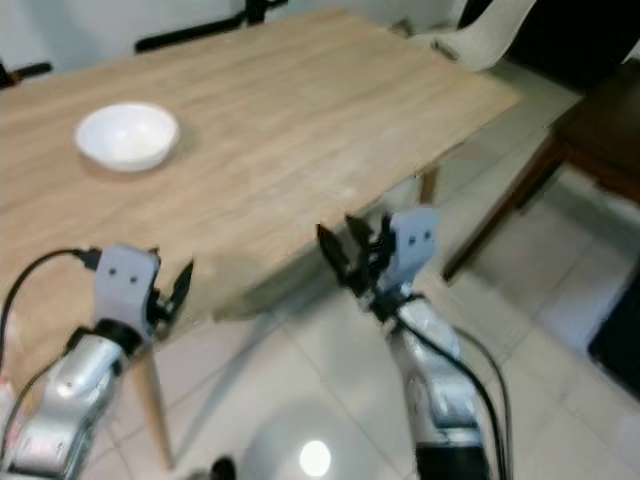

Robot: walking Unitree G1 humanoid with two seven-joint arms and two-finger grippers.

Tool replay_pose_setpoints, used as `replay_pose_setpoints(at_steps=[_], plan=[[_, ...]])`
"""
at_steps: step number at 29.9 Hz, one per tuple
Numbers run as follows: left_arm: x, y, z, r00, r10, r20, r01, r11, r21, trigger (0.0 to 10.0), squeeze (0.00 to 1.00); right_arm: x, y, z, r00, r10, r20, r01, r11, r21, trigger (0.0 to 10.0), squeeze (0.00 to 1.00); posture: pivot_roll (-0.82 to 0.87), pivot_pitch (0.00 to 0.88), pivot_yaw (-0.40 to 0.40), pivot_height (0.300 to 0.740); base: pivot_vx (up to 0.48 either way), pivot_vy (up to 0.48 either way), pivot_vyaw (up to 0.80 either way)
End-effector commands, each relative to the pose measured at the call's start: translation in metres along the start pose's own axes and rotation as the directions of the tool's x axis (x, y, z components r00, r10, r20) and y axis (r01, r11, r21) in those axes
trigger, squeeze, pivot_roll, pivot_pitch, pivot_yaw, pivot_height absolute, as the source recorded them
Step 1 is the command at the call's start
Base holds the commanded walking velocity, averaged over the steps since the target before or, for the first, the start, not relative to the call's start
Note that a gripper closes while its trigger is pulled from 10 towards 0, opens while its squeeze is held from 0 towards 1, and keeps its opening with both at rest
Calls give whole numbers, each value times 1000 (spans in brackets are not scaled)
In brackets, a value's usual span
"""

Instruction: Setting the table

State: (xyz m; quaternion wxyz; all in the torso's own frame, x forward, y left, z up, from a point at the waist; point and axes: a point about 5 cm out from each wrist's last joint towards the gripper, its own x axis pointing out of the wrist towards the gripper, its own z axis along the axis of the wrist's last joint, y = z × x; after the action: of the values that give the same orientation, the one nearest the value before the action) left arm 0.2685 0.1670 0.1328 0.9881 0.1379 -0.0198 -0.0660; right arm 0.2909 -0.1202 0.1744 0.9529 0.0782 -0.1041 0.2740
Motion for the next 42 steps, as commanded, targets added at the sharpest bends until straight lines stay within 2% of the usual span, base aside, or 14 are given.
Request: replay_pose_setpoints(at_steps=[1,22,25,29,31,33,34,42], plan=[[-1,-7,-1,1000,-22,-2,22,1000,-1,10000,0,-7,-8,-2,999,-35,-14,35,999,-2,10000,0,-92,39,13,740,420,0,0],[-1,-9,4,999,-40,25,40,999,15,10000,0,-4,-6,1,1000,-2,-3,2,1000,0,10000,0,-85,51,15,740,366,0,0],[-2,-10,14,992,-92,86,91,996,14,10000,0,-4,-6,1,1000,-3,-3,3,1000,1,10000,0,-85,51,15,740,0,0,0],[-3,-6,27,982,-109,151,107,994,19,10000,0,-5,-7,1,1000,-4,-4,4,1000,0,10000,0,-85,51,15,740,0,0,0],[-2,-1,40,970,-123,210,108,991,82,10000,0,-5,-7,2,1000,-5,-3,5,1000,0,10000,0,-84,58,16,740,0,0,0],[-1,0,46,963,-135,234,111,987,113,10000,0,-5,-7,2,1000,-6,-3,6,1000,0,10000,0,-83,58,17,740,0,0,0],[0,2,56,950,-174,260,139,979,146,10000,0,-5,-8,2,1000,-6,-3,6,1000,0,10000,0,-81,57,17,740,0,0,0],[0,1,57,947,-192,257,159,977,144,10000,0,-5,-8,2,1000,-7,-2,7,1000,0,10000,0,-81,57,17,740,0,0,0]])
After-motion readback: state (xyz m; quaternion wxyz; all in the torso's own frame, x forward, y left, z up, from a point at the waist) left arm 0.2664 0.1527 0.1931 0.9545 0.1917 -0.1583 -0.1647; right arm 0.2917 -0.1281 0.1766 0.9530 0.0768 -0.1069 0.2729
